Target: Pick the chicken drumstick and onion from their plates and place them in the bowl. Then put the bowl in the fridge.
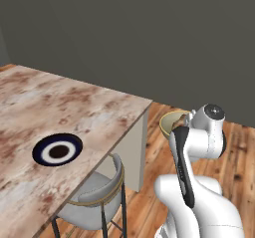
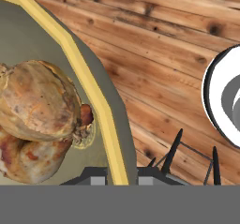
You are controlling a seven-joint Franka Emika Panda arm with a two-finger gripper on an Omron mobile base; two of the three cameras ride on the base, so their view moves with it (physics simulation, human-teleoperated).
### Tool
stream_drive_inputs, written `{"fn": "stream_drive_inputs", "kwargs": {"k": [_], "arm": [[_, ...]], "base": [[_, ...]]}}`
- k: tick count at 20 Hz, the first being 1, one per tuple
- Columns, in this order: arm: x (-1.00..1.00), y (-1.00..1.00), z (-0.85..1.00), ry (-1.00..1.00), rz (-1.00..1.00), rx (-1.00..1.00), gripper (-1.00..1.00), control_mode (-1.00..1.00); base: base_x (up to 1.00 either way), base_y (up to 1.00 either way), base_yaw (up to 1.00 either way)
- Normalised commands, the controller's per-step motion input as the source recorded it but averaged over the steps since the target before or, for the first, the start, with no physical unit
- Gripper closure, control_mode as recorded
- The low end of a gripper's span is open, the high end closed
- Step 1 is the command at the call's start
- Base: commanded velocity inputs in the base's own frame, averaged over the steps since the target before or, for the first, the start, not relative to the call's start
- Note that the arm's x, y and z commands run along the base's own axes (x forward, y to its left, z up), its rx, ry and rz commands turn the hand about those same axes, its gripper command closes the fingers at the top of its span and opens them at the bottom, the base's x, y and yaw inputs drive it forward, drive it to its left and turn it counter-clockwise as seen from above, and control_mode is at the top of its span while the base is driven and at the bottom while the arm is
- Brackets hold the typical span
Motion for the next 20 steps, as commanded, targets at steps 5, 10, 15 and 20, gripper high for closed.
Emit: {"fn": "stream_drive_inputs", "kwargs": {"k": [5, 10, 15, 20], "arm": [[0.00, 0.00, 0.00, 0.00, 0.00, 0.00, 1.00, 1.00], [0.00, 0.00, 0.00, 0.00, 0.00, 0.00, 1.00, 1.00], [0.00, 0.00, 0.00, 0.00, 0.00, 0.00, 1.00, 1.00], [0.00, 0.00, 0.00, 0.00, 0.00, 0.00, 1.00, 1.00]], "base": [[0.94, -0.26, 0.00], [0.94, -0.34, 0.01], [0.88, -0.41, 0.01], [0.69, -0.52, 0.00]]}}
